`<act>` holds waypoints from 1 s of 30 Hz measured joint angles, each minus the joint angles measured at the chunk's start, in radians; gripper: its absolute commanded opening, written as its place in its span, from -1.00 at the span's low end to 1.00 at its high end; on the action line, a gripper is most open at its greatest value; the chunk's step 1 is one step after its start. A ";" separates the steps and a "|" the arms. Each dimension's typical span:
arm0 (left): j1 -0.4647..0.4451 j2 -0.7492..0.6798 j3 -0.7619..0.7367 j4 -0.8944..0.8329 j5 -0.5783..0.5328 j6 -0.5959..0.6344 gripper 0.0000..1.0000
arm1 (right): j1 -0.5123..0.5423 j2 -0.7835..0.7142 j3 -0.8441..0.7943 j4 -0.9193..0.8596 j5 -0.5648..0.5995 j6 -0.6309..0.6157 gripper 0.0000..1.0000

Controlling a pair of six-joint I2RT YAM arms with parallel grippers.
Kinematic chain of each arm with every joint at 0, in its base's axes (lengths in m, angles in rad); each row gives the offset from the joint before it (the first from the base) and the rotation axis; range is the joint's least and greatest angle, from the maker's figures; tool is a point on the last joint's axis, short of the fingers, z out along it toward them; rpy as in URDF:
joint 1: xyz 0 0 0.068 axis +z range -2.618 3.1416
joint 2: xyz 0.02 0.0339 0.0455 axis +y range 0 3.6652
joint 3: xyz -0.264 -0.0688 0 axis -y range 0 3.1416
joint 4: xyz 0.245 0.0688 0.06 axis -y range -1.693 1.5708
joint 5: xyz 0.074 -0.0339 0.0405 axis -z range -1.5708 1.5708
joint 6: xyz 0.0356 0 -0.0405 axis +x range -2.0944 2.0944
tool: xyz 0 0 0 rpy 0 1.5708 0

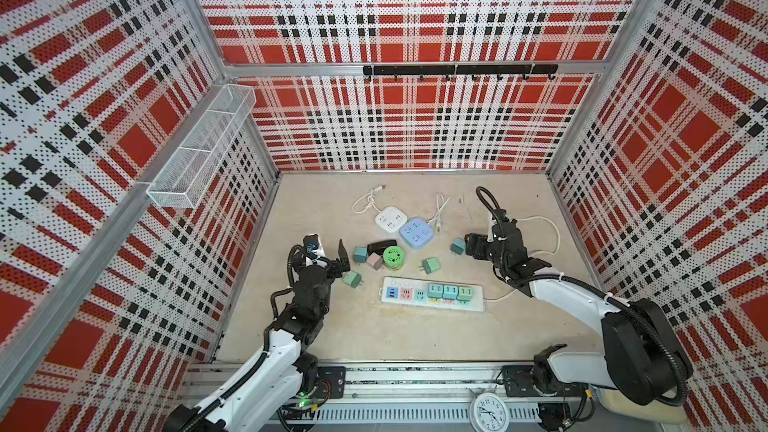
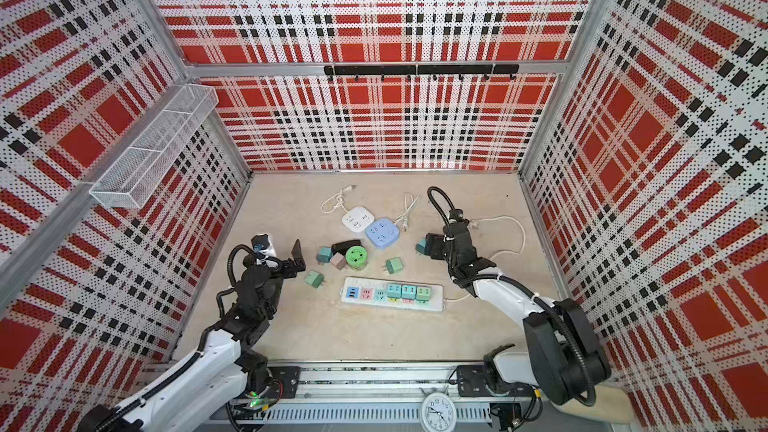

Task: Insert the plug
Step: 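Lower the right gripper onto a teal adapter near the blue socket cube and grasp it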

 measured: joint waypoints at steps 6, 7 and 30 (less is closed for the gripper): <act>0.000 0.059 0.006 0.006 0.023 0.005 0.99 | 0.024 0.120 0.100 -0.053 0.021 0.000 0.66; 0.000 0.063 0.007 0.006 0.027 0.005 0.99 | 0.027 0.139 0.117 -0.062 0.026 -0.001 0.66; 0.000 0.044 0.007 0.014 0.059 0.022 0.99 | 0.071 0.530 0.413 -0.229 0.153 0.000 0.66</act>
